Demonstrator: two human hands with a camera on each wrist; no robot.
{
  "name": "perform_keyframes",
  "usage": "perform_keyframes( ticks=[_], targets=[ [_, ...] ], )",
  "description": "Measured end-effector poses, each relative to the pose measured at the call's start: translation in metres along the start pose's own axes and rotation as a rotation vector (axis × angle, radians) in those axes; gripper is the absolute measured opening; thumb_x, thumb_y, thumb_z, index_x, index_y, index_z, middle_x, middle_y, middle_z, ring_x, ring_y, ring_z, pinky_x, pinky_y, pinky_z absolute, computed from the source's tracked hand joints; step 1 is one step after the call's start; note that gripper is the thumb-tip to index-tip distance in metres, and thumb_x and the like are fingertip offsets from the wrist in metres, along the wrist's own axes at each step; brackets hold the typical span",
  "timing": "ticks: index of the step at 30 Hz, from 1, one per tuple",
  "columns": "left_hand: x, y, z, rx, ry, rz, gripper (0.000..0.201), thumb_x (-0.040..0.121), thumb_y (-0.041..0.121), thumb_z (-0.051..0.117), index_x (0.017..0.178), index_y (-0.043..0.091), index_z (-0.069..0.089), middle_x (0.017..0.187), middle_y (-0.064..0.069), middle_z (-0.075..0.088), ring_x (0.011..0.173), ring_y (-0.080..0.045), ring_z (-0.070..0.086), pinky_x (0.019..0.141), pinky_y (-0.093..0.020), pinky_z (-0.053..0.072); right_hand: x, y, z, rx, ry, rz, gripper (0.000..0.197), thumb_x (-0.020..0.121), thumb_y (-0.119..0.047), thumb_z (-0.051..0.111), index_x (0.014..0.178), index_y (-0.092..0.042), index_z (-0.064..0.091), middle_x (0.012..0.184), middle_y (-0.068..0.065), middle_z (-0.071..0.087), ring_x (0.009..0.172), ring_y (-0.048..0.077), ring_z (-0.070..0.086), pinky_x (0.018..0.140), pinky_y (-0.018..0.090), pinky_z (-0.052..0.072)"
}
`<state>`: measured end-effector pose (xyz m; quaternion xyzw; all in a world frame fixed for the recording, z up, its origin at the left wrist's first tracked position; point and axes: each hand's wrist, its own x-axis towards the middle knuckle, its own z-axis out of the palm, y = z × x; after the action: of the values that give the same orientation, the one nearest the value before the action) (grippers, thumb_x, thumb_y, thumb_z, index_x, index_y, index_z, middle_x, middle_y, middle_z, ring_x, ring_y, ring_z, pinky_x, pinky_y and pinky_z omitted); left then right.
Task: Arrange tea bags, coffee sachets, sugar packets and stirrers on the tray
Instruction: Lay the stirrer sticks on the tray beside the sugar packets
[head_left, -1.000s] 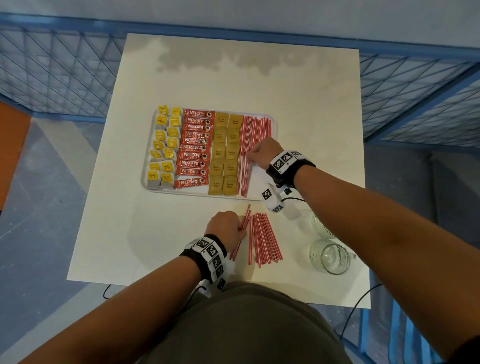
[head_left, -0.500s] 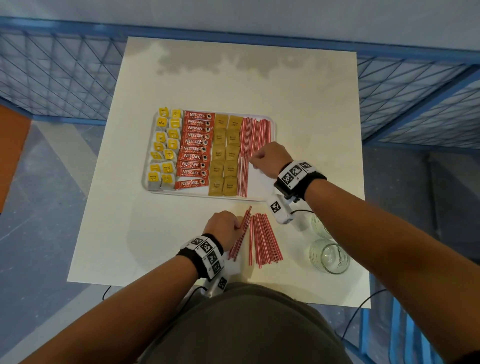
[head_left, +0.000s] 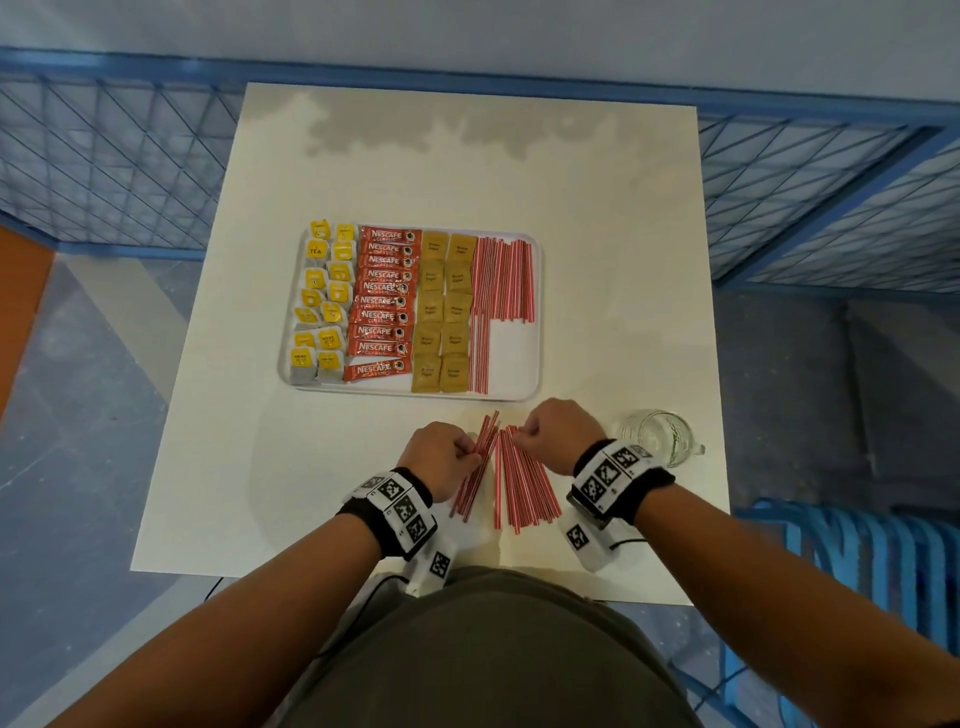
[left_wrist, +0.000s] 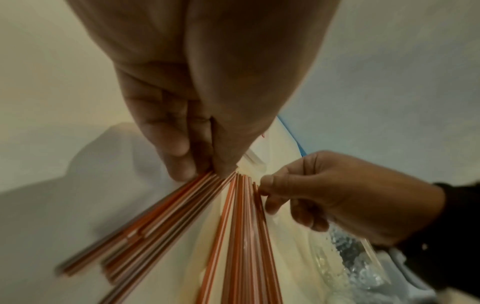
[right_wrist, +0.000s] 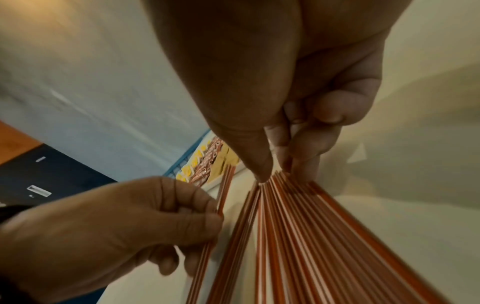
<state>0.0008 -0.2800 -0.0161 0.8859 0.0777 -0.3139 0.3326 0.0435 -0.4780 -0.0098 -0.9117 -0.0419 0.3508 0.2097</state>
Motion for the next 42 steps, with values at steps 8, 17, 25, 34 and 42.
perform_keyframes(
  ticks=[8,17,25,34,42],
  targets=[
    [-0.004,0.009,-0.004,-0.134,-0.051,0.089,0.025,0.089,0.021,0.071,0.065,0.026,0.065,0.058,0.012,0.062,0.05,0.002,0.053,0.054,-0.013,0.038,-0.008,-0.01,0.008,0.371,0.095,-0.179,0.027,0.094,-0.041,0.064,0.08,-0.021,0.076,0.072,-0.002,0.07,0.067,0.009,0.062,0.071,0.035,0.051],
    [-0.006,0.013,-0.014,-0.239,-0.057,0.129,0.011,0.088,0.019,0.075,0.077,0.017,0.071,0.066,0.001,0.07,0.057,-0.006,0.059,0.063,-0.031,0.055,-0.004,-0.016,-0.011,0.438,0.07,-0.218,0.036,0.096,-0.035,0.066,0.067,-0.015,0.068,0.057,-0.01,0.058,0.053,0.004,0.048,0.061,0.028,0.044],
    [-0.008,0.007,-0.005,-0.04,0.0,0.016,0.022,0.08,0.036,0.082,0.084,0.018,0.069,0.08,0.003,0.07,0.075,-0.013,0.064,0.069,-0.023,0.05,0.031,-0.027,-0.075,0.332,0.144,-0.186,0.04,0.098,-0.039,0.064,0.078,-0.006,0.074,0.078,0.009,0.073,0.058,0.017,0.055,0.062,0.031,0.052],
    [-0.004,0.012,0.006,0.329,-0.044,0.01,0.029,0.085,0.045,0.071,0.089,0.017,0.063,0.087,-0.001,0.067,0.083,-0.022,0.065,0.074,-0.033,0.053,0.097,-0.038,-0.107,0.243,0.187,-0.083,0.038,0.095,-0.032,0.069,0.064,-0.009,0.07,0.056,-0.002,0.061,0.049,0.011,0.052,0.054,0.023,0.044],
    [0.002,0.006,0.01,0.295,-0.061,-0.036,0.02,0.085,0.036,0.072,0.081,0.017,0.074,0.08,0.001,0.07,0.077,-0.019,0.066,0.074,-0.033,0.057,0.127,-0.037,-0.087,0.13,0.059,-0.041,0.038,0.096,-0.028,0.067,0.074,0.002,0.074,0.061,0.009,0.059,0.049,0.017,0.048,0.051,0.026,0.044]
  ],
)
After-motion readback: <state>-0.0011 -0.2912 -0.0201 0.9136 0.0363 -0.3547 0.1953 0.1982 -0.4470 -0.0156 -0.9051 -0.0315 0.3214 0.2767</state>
